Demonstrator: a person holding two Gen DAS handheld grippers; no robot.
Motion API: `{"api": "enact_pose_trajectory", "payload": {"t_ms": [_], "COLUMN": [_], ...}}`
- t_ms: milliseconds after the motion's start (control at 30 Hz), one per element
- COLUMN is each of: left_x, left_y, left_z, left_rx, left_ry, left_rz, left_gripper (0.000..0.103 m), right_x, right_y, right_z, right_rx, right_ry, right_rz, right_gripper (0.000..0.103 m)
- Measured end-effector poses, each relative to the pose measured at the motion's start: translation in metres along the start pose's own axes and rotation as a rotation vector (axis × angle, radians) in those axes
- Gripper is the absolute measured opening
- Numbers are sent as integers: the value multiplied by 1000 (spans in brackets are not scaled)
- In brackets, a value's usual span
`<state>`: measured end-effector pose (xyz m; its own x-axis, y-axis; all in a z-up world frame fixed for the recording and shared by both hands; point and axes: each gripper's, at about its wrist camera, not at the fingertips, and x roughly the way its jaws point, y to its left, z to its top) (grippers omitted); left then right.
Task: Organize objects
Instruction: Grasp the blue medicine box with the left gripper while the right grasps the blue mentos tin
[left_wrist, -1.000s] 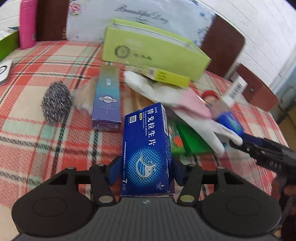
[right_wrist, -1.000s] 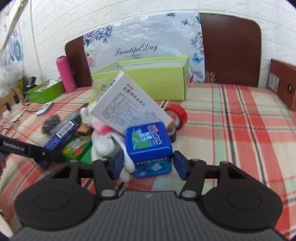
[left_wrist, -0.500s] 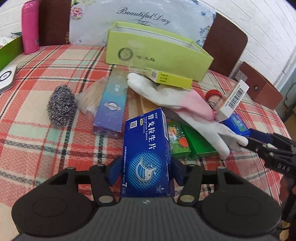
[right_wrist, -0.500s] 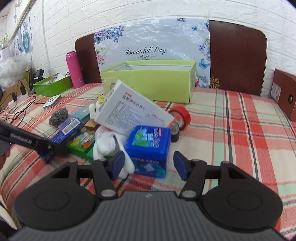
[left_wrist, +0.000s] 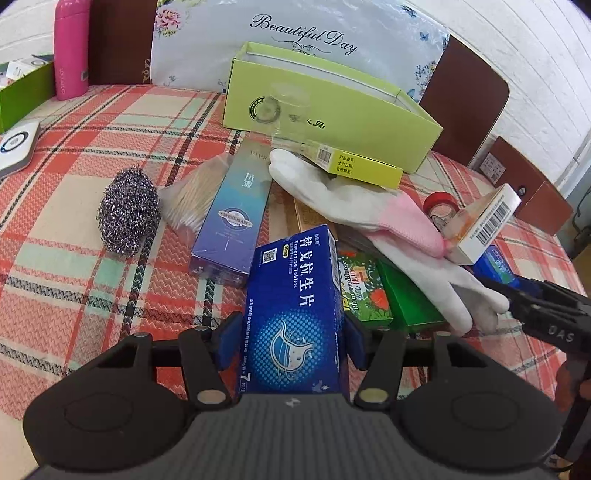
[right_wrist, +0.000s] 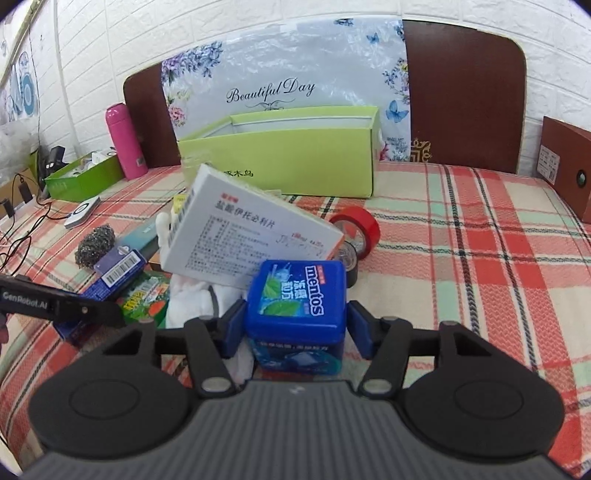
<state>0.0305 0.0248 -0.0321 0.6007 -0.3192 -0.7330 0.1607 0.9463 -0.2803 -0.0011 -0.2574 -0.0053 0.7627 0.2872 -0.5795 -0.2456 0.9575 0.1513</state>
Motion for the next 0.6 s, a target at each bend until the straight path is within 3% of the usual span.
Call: {"api": "enact_pose_trajectory", "payload": {"t_ms": [133, 267, 600], "left_x": [-17, -48, -76], "left_y": [-3, -12, -41], "left_z": [1, 16, 104], "left_rx": [18, 49, 151], "left_ry": [-26, -113, -355], "left_rz": [-29, -83, -90], "left_gripper": [59, 59, 59], "right_x": [-34, -57, -43], "right_y": [-13, -16, -4], "right_z": [15, 40, 129], "right_rx": [16, -21, -111], "right_ry": [-70, -151, -315], "right_rz": [-9, -8, 56], "right_gripper": [55, 55, 55]}}
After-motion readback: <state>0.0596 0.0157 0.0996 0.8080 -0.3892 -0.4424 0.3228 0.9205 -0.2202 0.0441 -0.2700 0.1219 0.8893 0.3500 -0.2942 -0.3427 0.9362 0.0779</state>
